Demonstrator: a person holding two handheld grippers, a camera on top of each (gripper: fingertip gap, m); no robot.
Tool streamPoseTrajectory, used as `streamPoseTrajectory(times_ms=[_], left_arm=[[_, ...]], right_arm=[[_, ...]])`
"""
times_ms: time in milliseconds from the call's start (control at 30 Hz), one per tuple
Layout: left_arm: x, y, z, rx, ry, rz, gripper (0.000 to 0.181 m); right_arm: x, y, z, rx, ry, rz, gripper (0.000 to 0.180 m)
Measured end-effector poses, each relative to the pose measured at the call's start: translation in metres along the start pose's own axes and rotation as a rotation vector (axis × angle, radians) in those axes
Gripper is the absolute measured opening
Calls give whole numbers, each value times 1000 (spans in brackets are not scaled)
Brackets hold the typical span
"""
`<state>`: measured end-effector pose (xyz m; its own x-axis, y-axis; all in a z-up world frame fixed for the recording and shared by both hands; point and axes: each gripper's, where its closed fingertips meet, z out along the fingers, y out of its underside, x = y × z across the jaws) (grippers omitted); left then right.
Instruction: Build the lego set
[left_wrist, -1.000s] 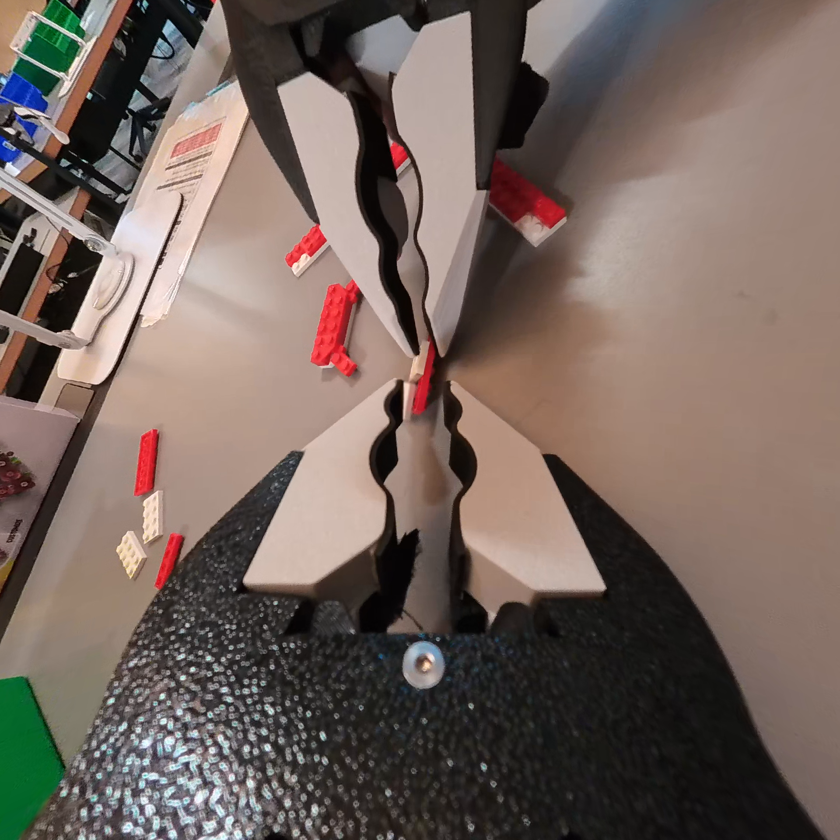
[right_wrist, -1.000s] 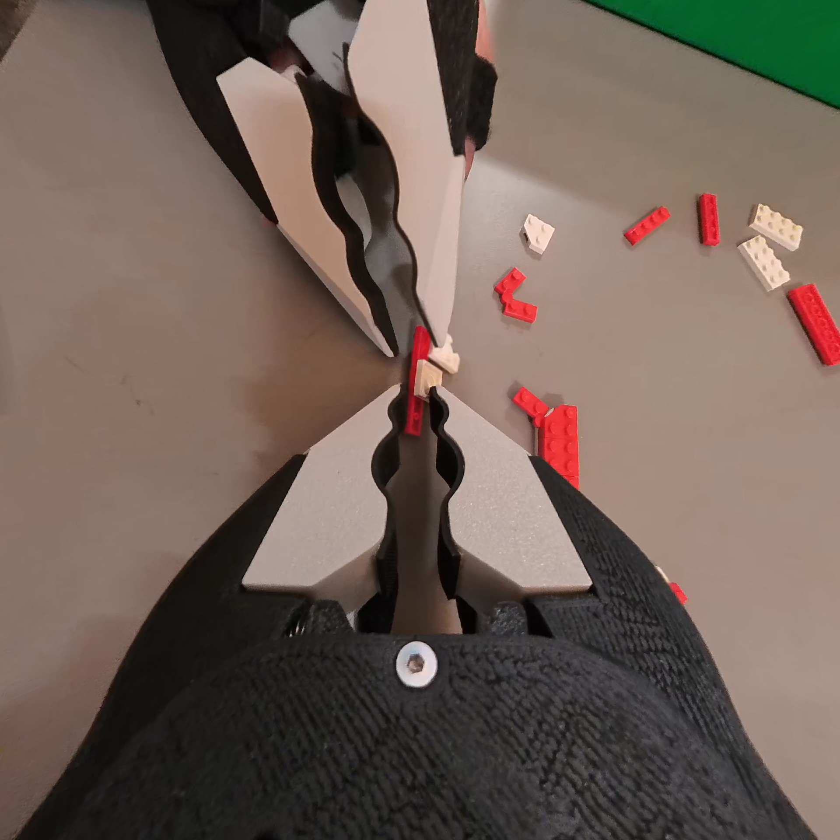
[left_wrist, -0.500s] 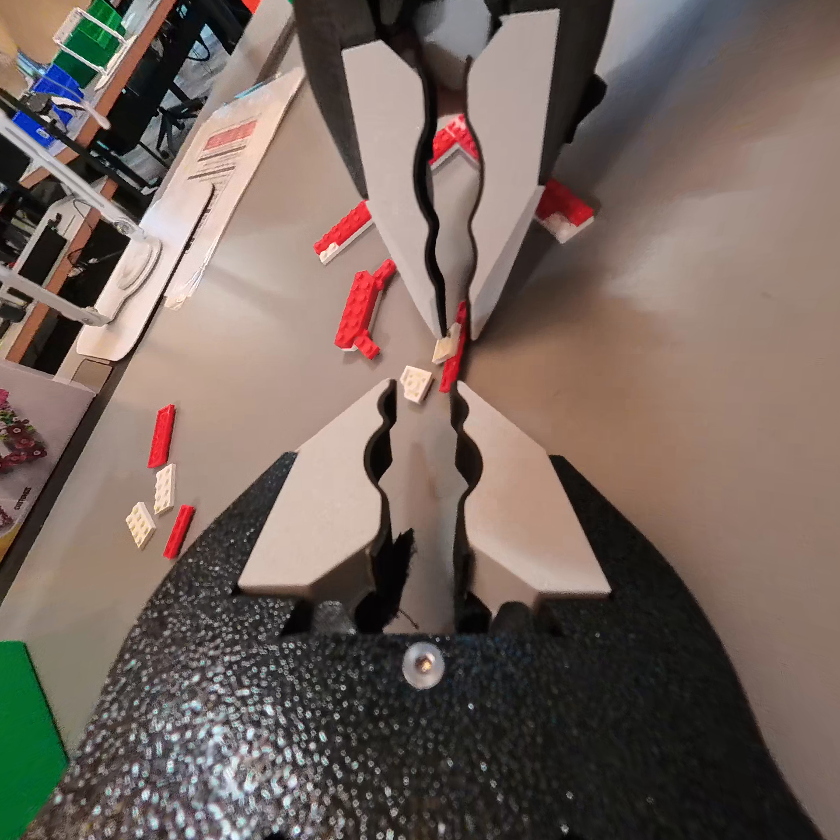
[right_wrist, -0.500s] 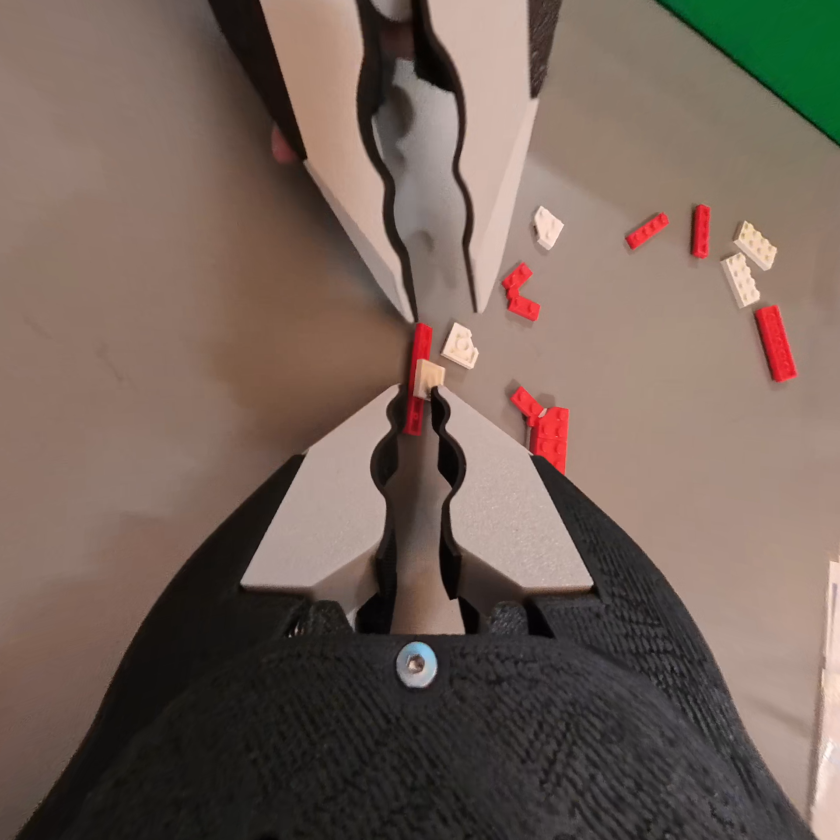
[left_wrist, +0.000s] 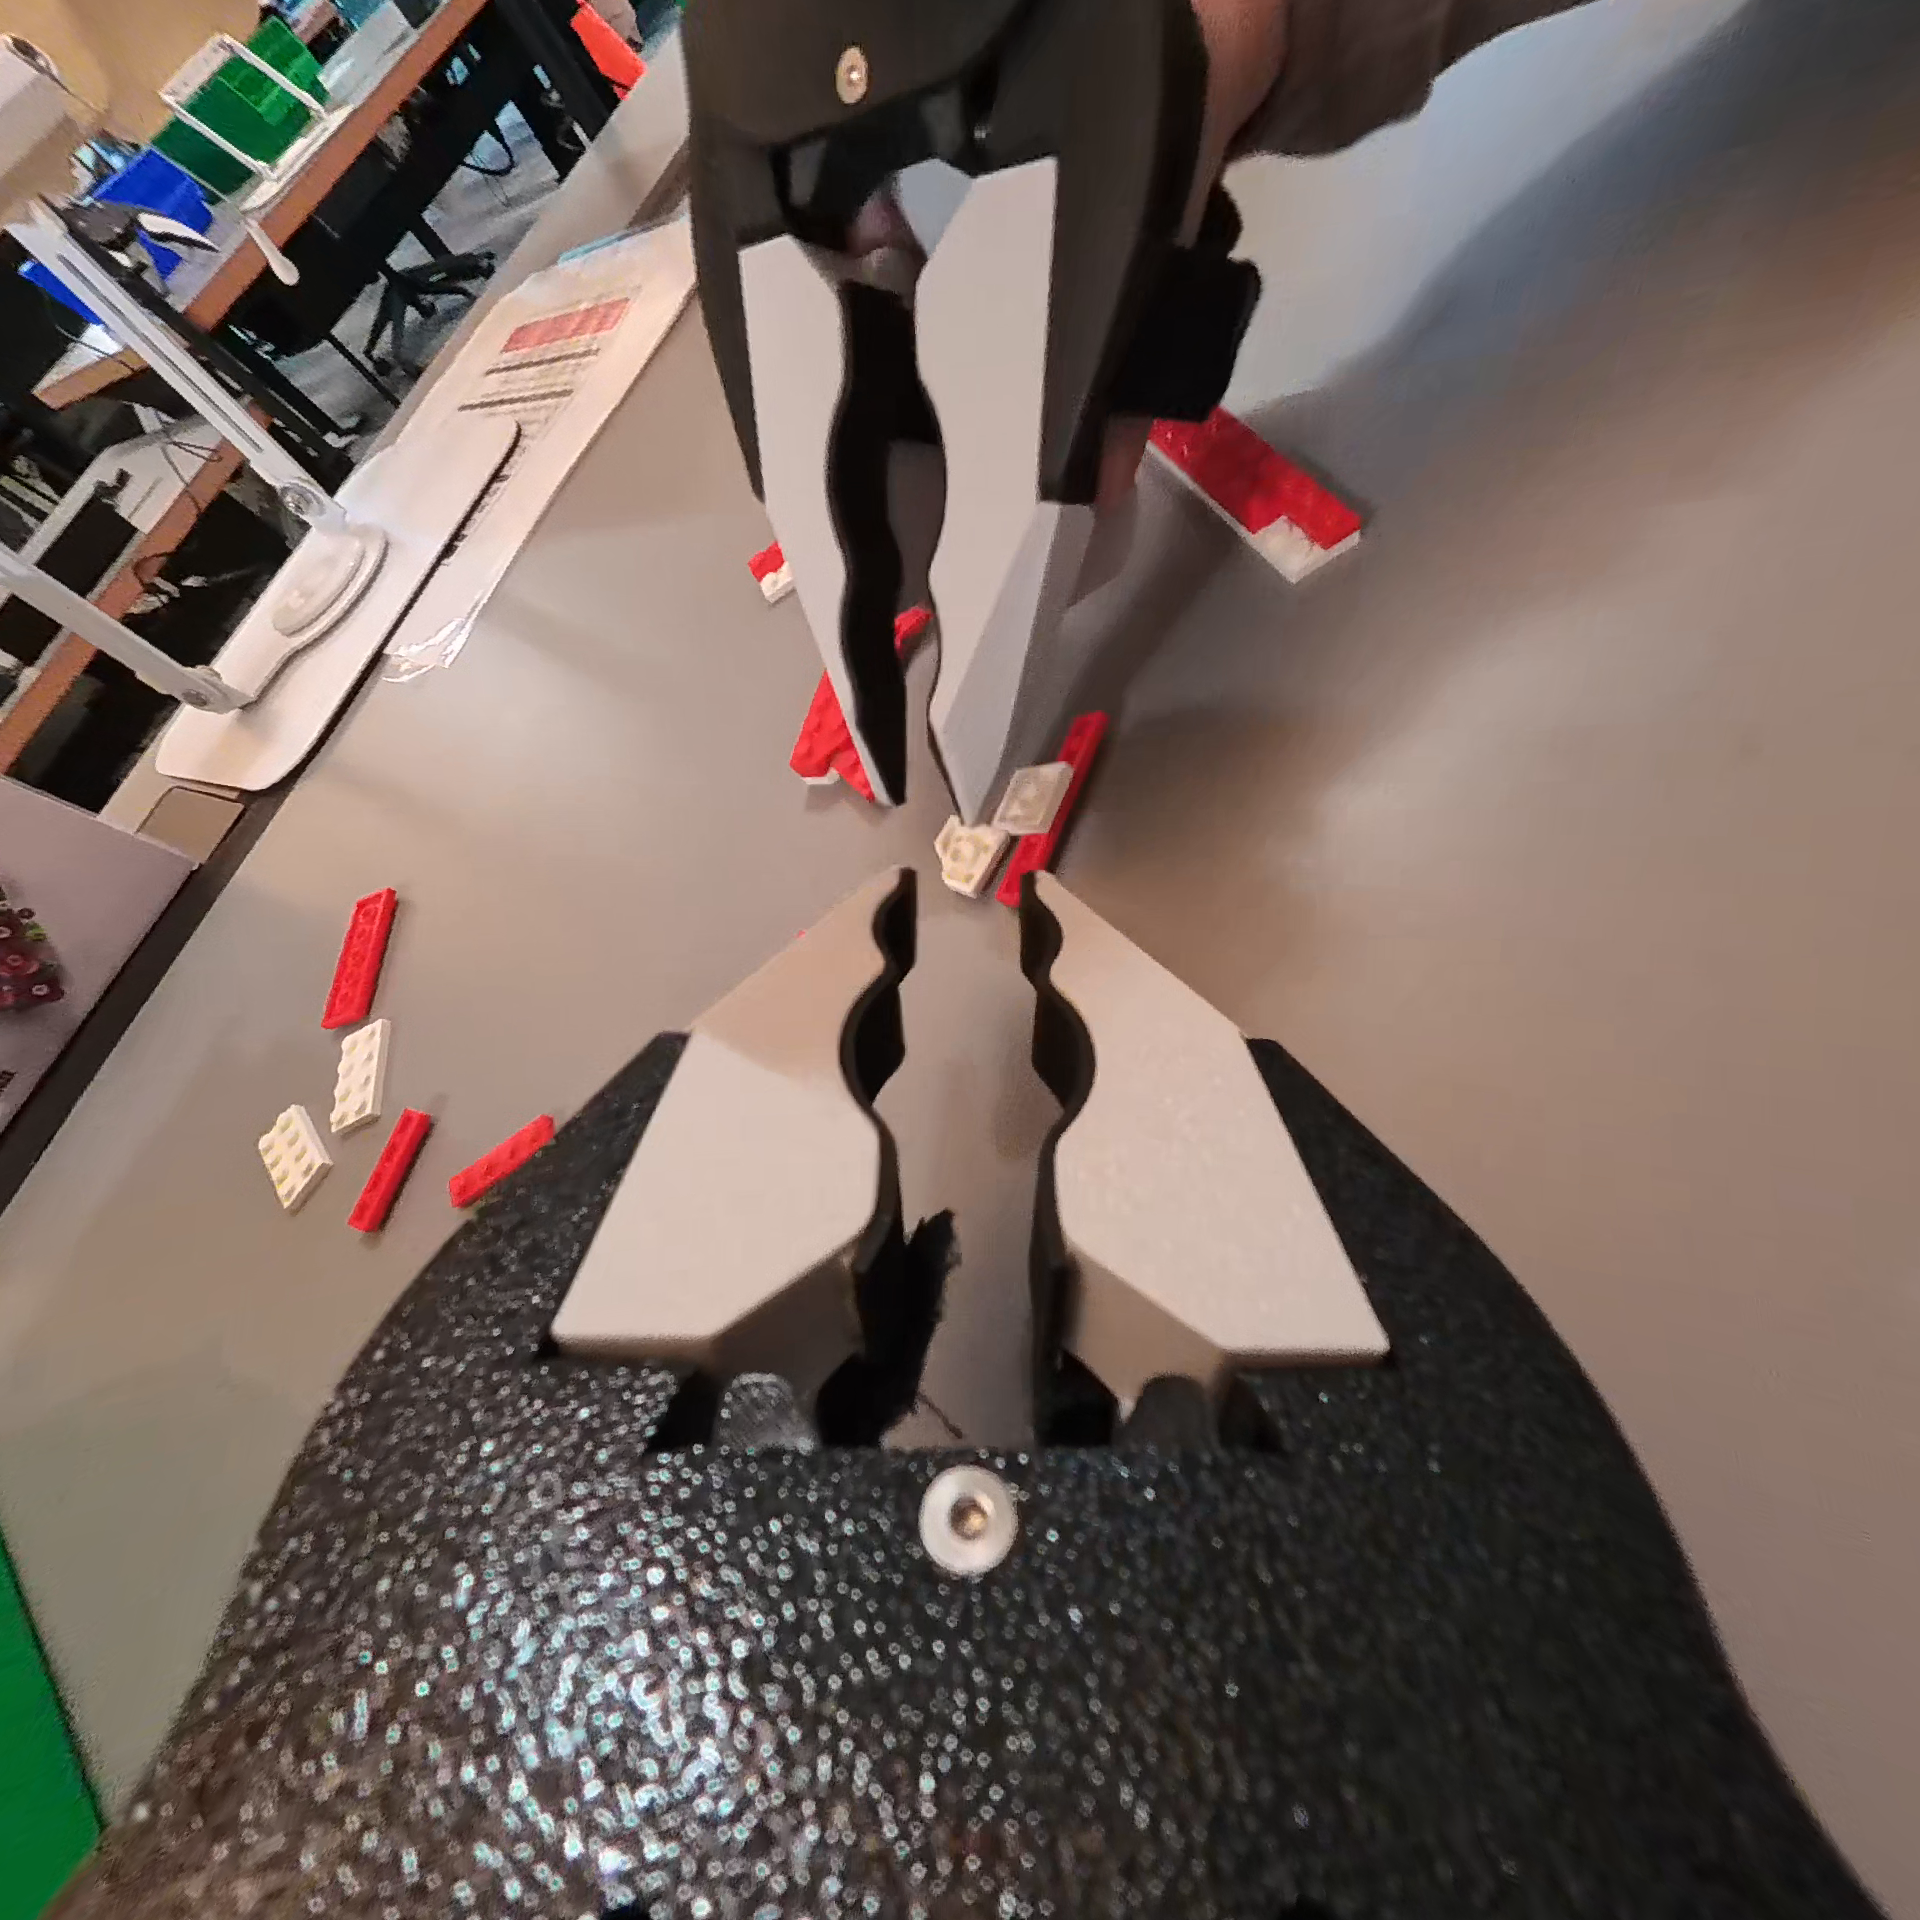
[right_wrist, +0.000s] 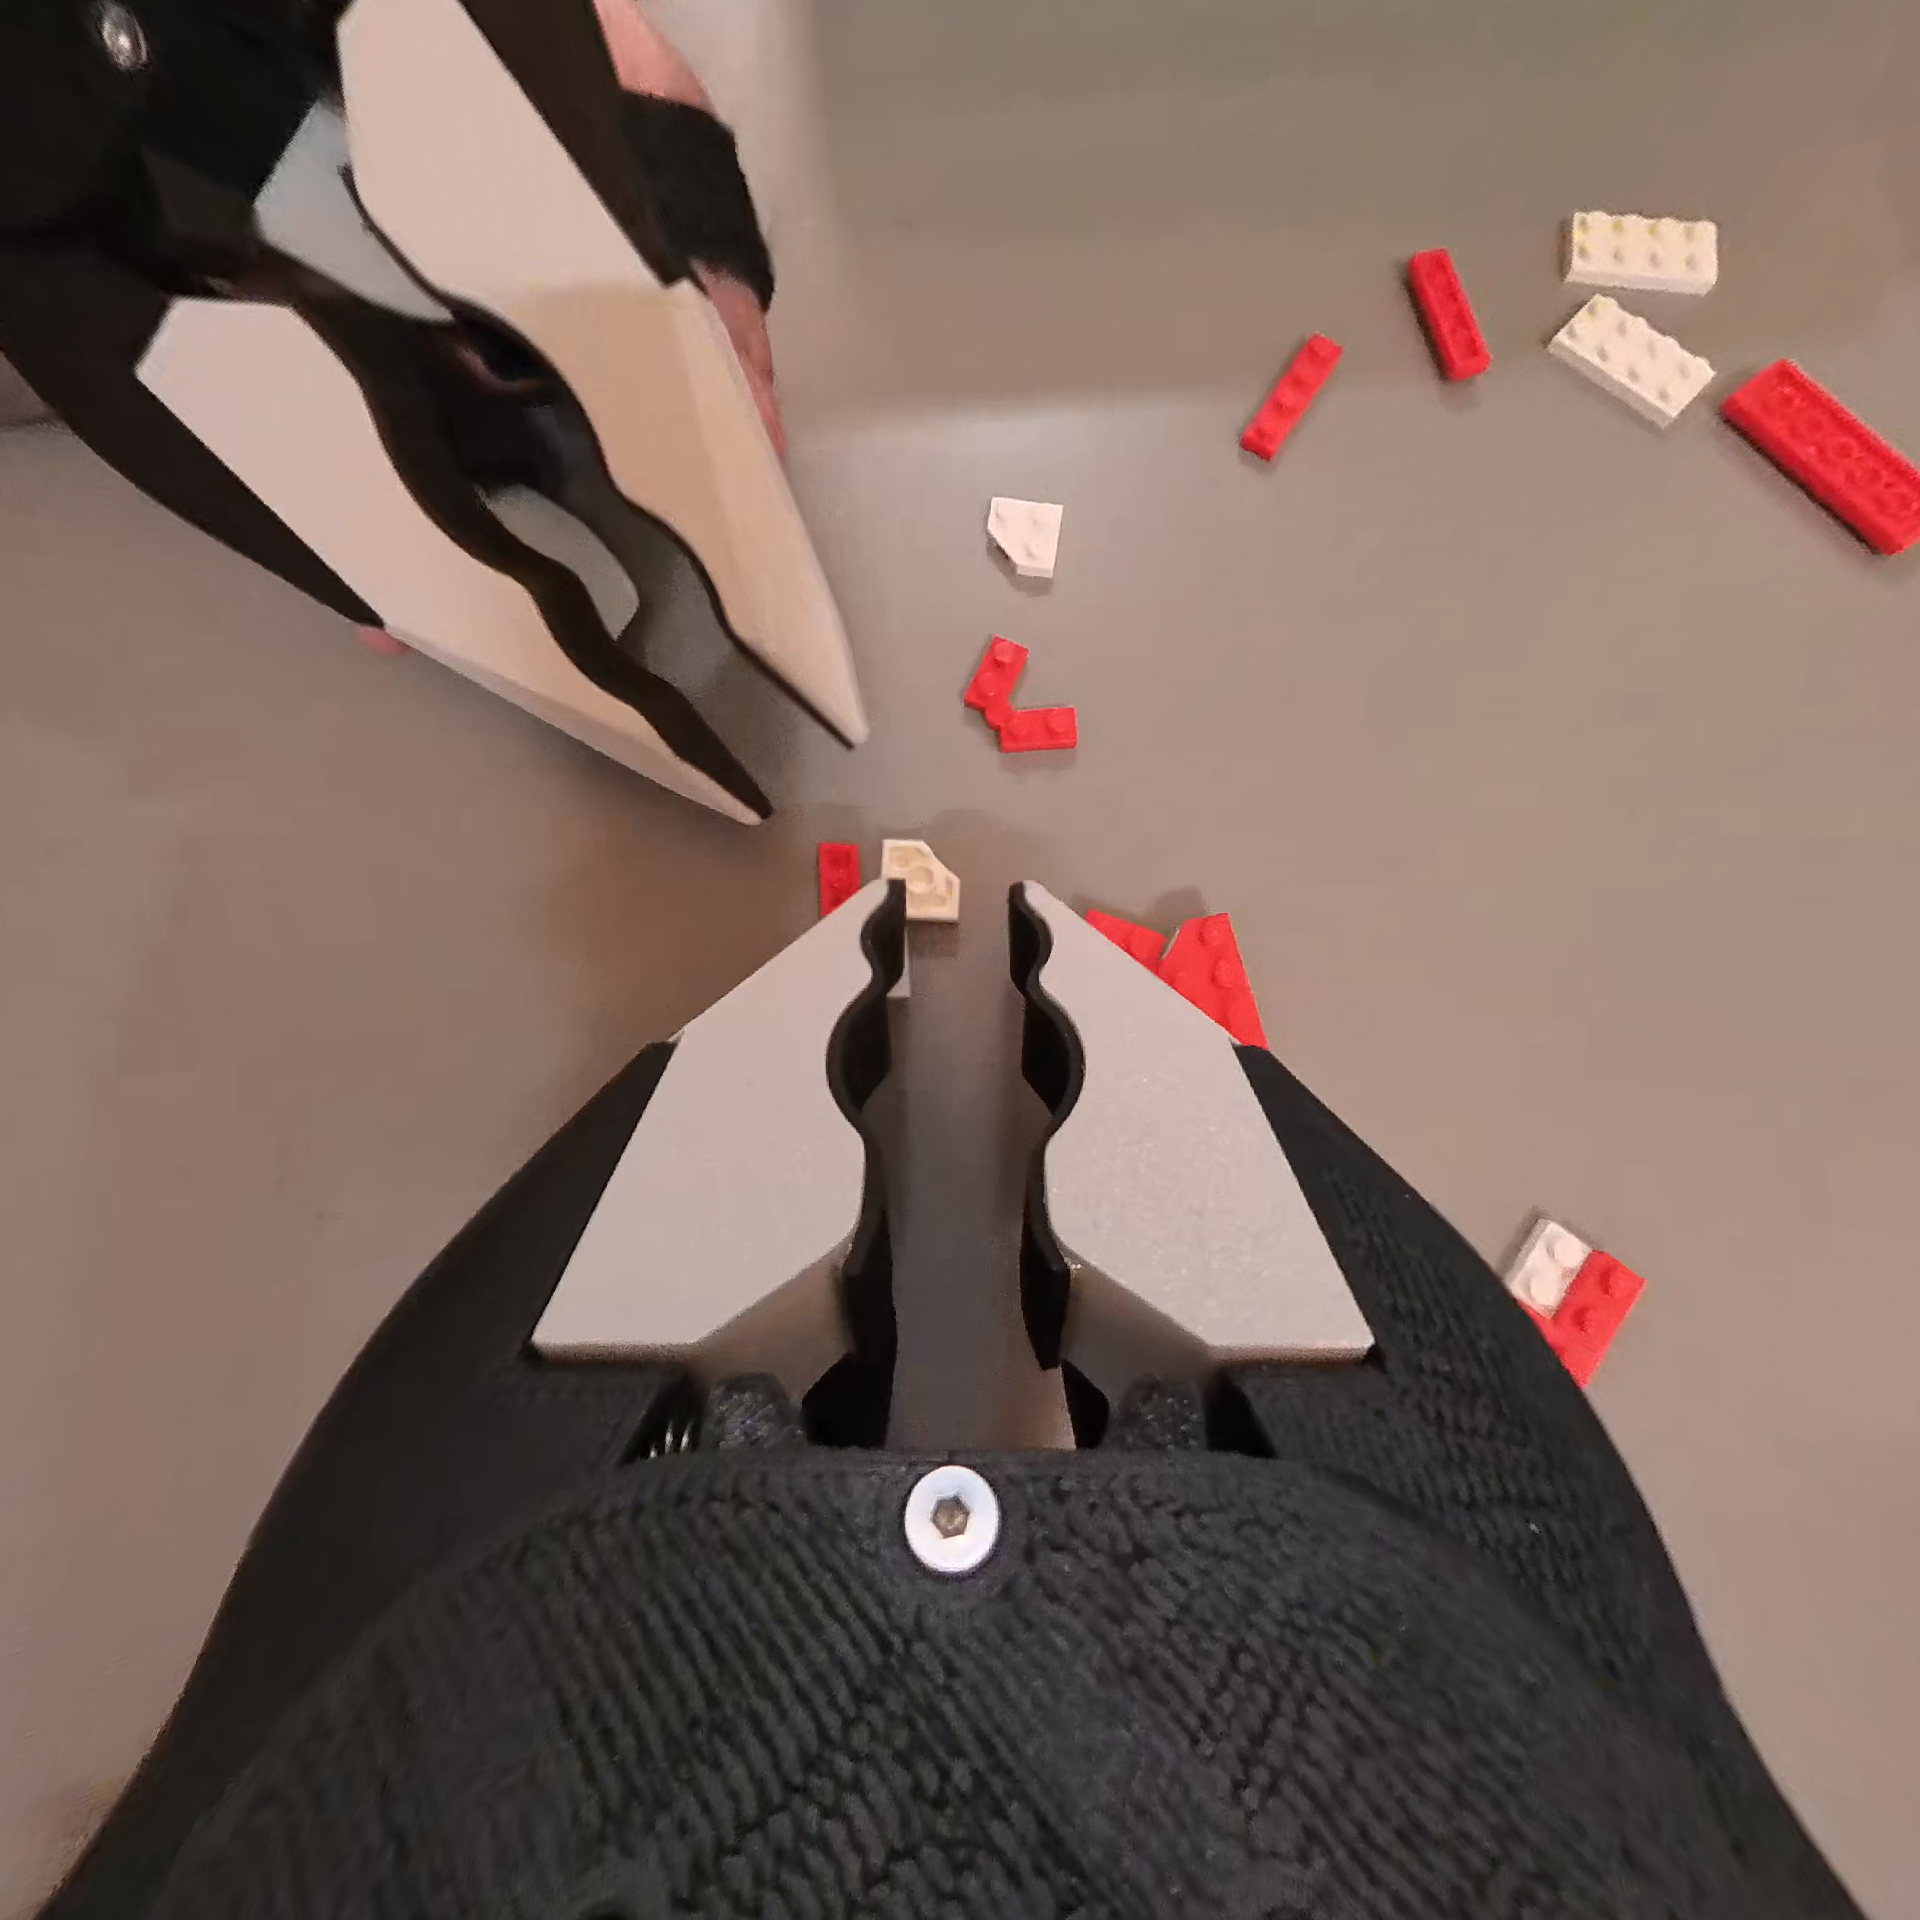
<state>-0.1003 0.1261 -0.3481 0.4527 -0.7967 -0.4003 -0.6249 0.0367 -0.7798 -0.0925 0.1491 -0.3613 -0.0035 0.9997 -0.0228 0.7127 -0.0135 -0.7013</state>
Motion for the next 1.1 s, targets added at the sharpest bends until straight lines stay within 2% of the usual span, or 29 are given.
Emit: streamPoseTrajectory(times_ms=[333,600,867,1100], left_arm=[[4,5,0,-28,19,1,16],[3,5,-1,-28,13,5,15],[6,6,0,-34,21,14,13],[7,6,-1,-32,23,21,12]], right_arm=[[-11,6,7,-90,-41,5,21],[-7,1,3,-62,-4,-35,14],[-1,4,6,-84,37,-48,19],[-4,6,9,-91,1,-36,14]])
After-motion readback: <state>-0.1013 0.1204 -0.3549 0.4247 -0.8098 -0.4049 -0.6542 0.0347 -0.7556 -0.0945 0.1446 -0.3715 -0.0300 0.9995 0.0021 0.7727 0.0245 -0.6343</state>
